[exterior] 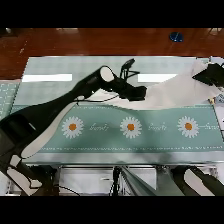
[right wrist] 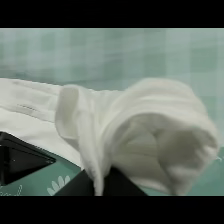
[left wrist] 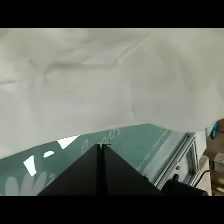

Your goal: Fold the shirts.

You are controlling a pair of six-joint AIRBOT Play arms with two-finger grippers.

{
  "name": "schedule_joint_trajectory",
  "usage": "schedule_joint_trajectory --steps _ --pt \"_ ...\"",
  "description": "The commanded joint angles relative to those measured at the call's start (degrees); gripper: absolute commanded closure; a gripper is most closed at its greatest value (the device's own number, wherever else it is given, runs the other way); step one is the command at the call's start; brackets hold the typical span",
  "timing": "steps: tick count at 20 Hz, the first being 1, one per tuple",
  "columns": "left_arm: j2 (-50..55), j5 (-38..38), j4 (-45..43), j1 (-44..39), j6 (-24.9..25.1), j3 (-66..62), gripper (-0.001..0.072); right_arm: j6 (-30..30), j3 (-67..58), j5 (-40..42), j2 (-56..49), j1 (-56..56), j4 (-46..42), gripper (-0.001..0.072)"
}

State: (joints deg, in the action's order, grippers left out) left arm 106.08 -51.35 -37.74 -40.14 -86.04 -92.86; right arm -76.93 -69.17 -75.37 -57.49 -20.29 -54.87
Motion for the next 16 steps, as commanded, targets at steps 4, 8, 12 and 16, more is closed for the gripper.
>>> schedule_joint_trajectory --steps 4,8,12,16 --pt "6.5 8.6 5.6 -5.3 -0.6 0.0 0.0685 -3.5 0.0 -4.7 5.9 0.0 0.3 0.0688" --pt "9.9 15.4 17.4 -7.3 4.0 -0.2 0.0686 -5.0 0.0 -5.2 9.2 0.0 0.1 0.0688" --pt "7.1 8.4 18.7 1.1 11.6 -0.2 0.0686 -5.0 0.0 -5.5 9.3 0.0 -7.0 0.0688" --pt "-3.5 -6.4 18.3 18.0 20.3 -0.2 0.0687 -5.0 0.2 -4.1 7.0 1.7 -9.5 0.0688"
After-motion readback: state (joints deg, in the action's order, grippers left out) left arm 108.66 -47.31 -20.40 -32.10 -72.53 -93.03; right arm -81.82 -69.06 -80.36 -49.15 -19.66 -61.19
